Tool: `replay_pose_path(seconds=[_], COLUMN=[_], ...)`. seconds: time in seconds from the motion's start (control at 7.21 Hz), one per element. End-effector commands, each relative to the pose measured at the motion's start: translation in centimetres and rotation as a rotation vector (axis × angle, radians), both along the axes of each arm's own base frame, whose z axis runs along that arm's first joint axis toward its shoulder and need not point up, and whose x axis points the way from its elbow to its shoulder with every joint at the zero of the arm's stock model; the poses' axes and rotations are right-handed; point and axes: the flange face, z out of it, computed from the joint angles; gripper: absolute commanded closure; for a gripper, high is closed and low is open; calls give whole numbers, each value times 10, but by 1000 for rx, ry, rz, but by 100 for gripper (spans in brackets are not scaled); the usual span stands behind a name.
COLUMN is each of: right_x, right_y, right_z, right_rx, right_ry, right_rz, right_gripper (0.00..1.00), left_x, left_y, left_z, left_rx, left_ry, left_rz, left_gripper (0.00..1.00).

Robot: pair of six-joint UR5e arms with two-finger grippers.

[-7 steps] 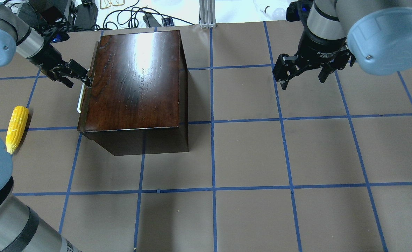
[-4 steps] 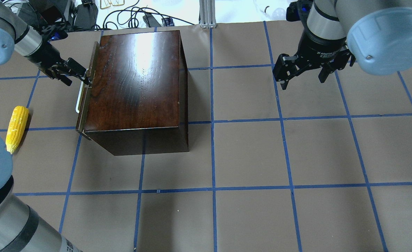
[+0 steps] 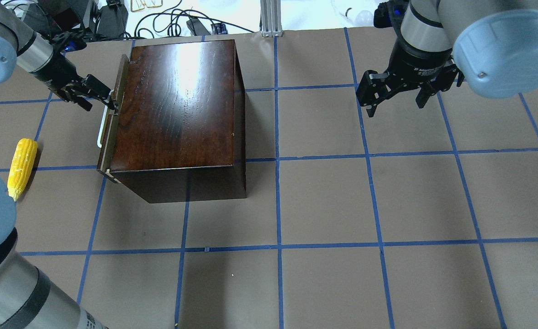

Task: Open drawer and put corn inside
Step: 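Pull the drawer outward from the cabinet with the left gripper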

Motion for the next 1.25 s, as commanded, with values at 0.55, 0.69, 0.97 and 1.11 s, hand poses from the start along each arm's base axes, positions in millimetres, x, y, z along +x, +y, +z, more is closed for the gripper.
replay_pose_path(seconds=[0.55, 0.69, 0.97, 1.11], right_x=[0, -2, 0, 0], right_y=[0, -1, 0, 0], right_z=[0, 0, 0, 0], right_rx=[0, 0, 0, 0], right_ry=[0, 0, 0, 0], right_rz=[0, -3, 0, 0], right_gripper=[0, 0, 0, 0], left_x=[26, 27, 32, 36], left_y=[0, 0, -4, -5], left_z=[-1, 0, 5, 2], left_rx=[-13, -15, -31, -33], left_ry=[-2, -2, -8, -13], left_rz=[-35, -34, -50, -72], left_gripper=[0, 0, 0, 0])
